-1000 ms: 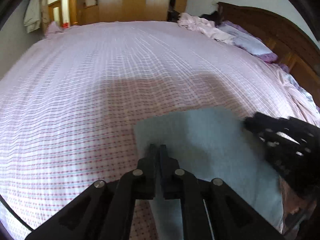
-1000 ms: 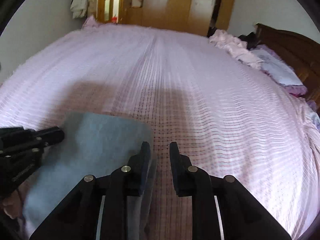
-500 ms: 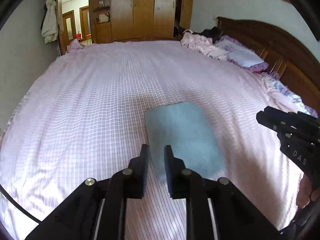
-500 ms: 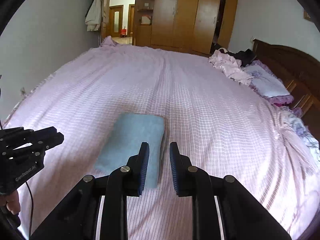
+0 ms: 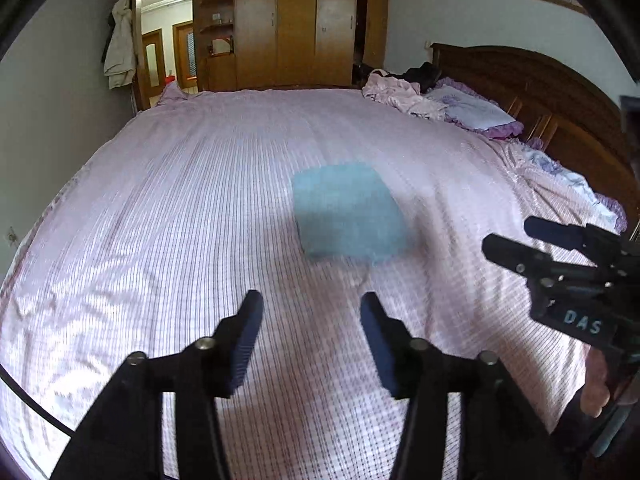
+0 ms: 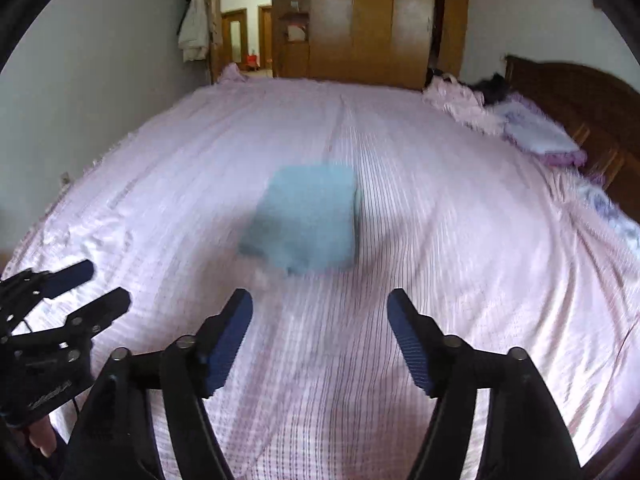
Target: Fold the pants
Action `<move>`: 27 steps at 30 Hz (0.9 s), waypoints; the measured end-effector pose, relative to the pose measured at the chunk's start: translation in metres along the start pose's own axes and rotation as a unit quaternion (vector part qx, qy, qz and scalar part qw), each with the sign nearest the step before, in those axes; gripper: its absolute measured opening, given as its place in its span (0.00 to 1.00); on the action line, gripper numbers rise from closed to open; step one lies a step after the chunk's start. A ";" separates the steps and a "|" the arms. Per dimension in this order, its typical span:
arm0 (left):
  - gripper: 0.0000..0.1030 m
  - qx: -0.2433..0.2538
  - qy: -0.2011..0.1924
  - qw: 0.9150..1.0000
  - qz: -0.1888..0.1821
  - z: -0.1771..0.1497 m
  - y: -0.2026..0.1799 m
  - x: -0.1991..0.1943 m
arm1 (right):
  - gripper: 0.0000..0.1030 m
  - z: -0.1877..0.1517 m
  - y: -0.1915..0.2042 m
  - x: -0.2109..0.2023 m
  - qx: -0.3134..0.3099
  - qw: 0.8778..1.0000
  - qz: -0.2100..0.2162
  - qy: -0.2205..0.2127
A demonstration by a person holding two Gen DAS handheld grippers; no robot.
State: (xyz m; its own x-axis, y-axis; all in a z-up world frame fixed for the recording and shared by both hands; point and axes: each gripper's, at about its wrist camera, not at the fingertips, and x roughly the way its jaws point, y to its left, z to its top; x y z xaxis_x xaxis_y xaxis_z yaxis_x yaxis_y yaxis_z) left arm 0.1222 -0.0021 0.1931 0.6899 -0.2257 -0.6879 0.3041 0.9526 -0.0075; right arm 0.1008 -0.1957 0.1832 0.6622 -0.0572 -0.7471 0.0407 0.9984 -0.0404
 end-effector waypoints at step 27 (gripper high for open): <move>1.00 -0.015 0.056 0.996 0.070 -0.066 -0.003 0.168 | 0.95 -0.073 -0.019 0.152 0.039 0.998 -0.021 0.039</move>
State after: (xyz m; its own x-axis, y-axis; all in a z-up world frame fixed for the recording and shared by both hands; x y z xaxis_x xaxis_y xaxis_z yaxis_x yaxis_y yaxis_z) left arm 0.1941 -0.0299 0.0297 0.6452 -0.0682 -0.7610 0.1894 0.9792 0.0728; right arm 0.1464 -0.2230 0.0221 0.5987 -0.0963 -0.7952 0.1279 0.9915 -0.0237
